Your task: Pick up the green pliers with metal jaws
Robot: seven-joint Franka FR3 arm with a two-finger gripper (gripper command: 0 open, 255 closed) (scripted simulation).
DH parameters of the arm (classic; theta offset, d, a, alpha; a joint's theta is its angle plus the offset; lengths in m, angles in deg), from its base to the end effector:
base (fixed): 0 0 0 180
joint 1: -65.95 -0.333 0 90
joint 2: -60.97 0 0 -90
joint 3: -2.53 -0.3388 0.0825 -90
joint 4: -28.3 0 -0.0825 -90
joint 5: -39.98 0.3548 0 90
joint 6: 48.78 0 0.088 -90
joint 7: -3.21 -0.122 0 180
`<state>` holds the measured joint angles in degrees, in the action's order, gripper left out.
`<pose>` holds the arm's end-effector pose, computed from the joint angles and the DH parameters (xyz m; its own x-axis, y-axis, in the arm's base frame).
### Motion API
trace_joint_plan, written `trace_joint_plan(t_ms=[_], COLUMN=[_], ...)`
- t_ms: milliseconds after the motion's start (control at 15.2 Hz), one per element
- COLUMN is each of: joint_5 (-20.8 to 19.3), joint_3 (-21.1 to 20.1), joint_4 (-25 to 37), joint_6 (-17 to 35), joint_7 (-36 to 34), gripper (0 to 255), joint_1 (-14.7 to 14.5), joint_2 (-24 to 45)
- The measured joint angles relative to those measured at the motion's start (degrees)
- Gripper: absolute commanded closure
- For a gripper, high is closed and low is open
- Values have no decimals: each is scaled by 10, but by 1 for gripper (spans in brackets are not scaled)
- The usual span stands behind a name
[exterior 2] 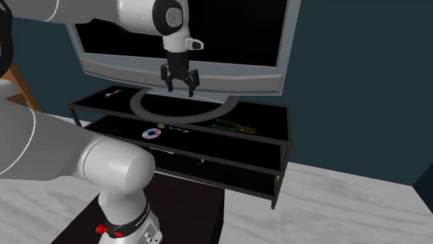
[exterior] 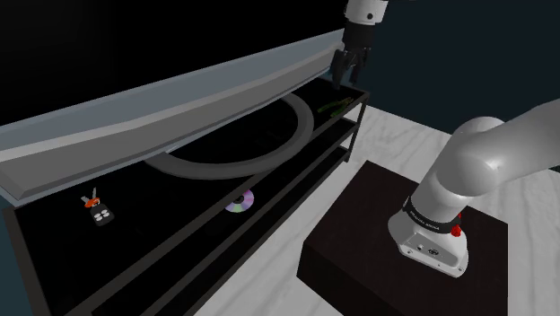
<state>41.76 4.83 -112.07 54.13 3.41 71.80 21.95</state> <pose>0.3033 -0.0428 0.5396 0.9902 -0.1369 0.0267 -0.1353 -0.9892 -0.0556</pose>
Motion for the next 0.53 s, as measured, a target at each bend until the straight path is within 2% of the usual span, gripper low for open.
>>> trace_joint_plan(t_ms=[528], joint_5=[-11], joint_3=[46], joint_4=[-28], joint_6=[146], joint_7=[-32], gripper=[0], joint_1=[57], joint_2=[91])
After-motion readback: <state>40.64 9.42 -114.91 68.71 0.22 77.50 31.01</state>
